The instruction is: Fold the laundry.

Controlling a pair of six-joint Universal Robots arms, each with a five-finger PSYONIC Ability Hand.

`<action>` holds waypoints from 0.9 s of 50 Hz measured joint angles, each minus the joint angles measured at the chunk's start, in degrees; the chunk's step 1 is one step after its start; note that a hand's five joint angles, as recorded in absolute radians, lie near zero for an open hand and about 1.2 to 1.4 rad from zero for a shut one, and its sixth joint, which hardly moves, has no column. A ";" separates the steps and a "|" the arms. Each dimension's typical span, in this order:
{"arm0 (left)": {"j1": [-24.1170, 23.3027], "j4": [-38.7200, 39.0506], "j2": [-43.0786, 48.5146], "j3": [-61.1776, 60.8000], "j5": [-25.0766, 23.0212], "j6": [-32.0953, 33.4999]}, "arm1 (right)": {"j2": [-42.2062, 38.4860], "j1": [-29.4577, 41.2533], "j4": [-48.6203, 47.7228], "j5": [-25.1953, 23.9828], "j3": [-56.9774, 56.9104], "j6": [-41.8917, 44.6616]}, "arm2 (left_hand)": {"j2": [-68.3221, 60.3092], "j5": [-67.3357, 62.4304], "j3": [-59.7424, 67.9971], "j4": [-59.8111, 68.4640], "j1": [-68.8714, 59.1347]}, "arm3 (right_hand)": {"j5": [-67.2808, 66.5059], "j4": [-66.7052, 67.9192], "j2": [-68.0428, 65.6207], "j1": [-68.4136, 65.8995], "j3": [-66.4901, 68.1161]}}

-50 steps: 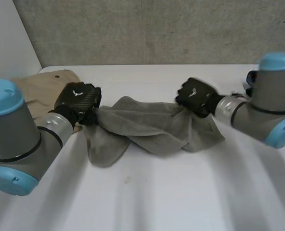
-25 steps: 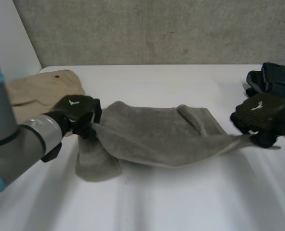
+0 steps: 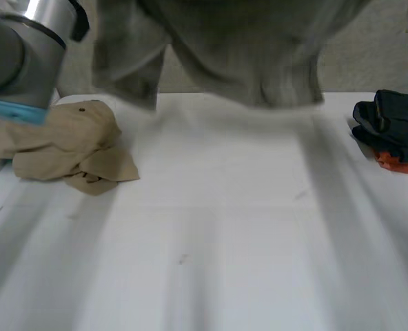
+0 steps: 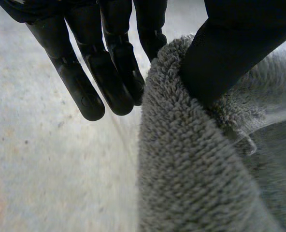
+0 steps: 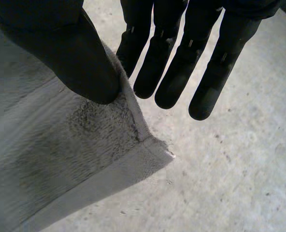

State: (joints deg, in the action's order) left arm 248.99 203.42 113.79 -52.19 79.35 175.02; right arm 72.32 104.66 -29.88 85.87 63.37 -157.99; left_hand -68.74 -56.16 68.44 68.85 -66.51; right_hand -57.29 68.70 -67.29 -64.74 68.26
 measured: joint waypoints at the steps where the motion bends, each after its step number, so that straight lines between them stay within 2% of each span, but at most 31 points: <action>1: 0.30 -1.06 -2.24 -1.44 -0.32 -1.76 | 1.71 -0.15 -0.29 -0.71 2.15 -0.28 | 0.00 0.00 0.00 0.00 0.00 | -0.02 0.01 0.00 0.00 0.00; 5: 1.22 -5.88 -6.15 -5.41 -1.55 -3.69 | 4.05 -0.32 2.06 -2.53 6.09 -0.14 | 0.00 0.00 0.00 0.00 0.00 | -0.02 0.09 0.00 -0.04 0.00; 12: 2.64 -20.69 -9.15 -14.41 -4.22 -3.04 | 5.54 -0.50 14.33 -6.52 13.06 1.83 | 0.00 0.00 0.03 0.00 0.00 | -0.02 0.13 0.00 0.00 0.03; 14: 2.85 -25.73 -9.09 -18.18 -4.63 -1.39 | 5.44 -0.54 19.06 -7.70 15.95 3.31 | 0.00 0.00 0.03 0.00 0.00 | -0.02 0.14 0.00 0.00 0.10; 17: 2.95 -29.24 -8.25 -22.07 -4.67 1.76 | 5.09 -0.56 22.30 -8.70 19.25 5.32 | -0.01 0.00 0.04 0.00 0.00 | -0.02 0.15 -0.06 0.00 0.18; 21: 2.95 -31.64 -4.20 -27.76 -4.15 10.84 | 2.60 -0.50 24.36 -10.09 25.13 9.97 | -0.02 0.00 0.04 0.00 0.00 | -0.02 0.16 -0.07 -0.04 0.19; 28: 2.42 -30.01 5.83 -26.31 -1.39 21.37 | -4.38 -0.05 21.30 -10.19 28.53 13.96 | -0.02 0.00 0.04 0.00 0.00 | -0.02 0.16 -0.07 0.00 0.19; 37: 1.70 -20.60 17.30 -16.36 2.90 23.02 | -10.63 0.39 11.58 -6.17 28.33 14.04 | 2.42 1.02 -2.35 -1.92 1.39 | -0.02 0.16 -0.07 0.00 0.19; 42: 0.66 -14.38 19.94 -14.65 4.07 22.80 | -12.09 1.39 8.37 -3.41 28.43 13.96 | 36.72 33.70 -35.68 -36.54 37.04 | -0.02 0.16 -0.07 0.00 0.19; 45: -0.19 -13.00 18.67 -16.17 4.37 22.73 | -12.35 1.87 7.90 -2.84 28.78 13.95 | 42.70 40.60 -42.17 -43.24 41.62 | -0.02 0.16 -0.07 0.00 0.19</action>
State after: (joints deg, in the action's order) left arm 248.80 190.42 132.46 -68.35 83.72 197.75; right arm 59.97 106.53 -21.98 83.03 92.15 -144.04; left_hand -26.03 -15.56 26.27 25.61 -24.89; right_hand -57.30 68.86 -67.36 -64.74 68.45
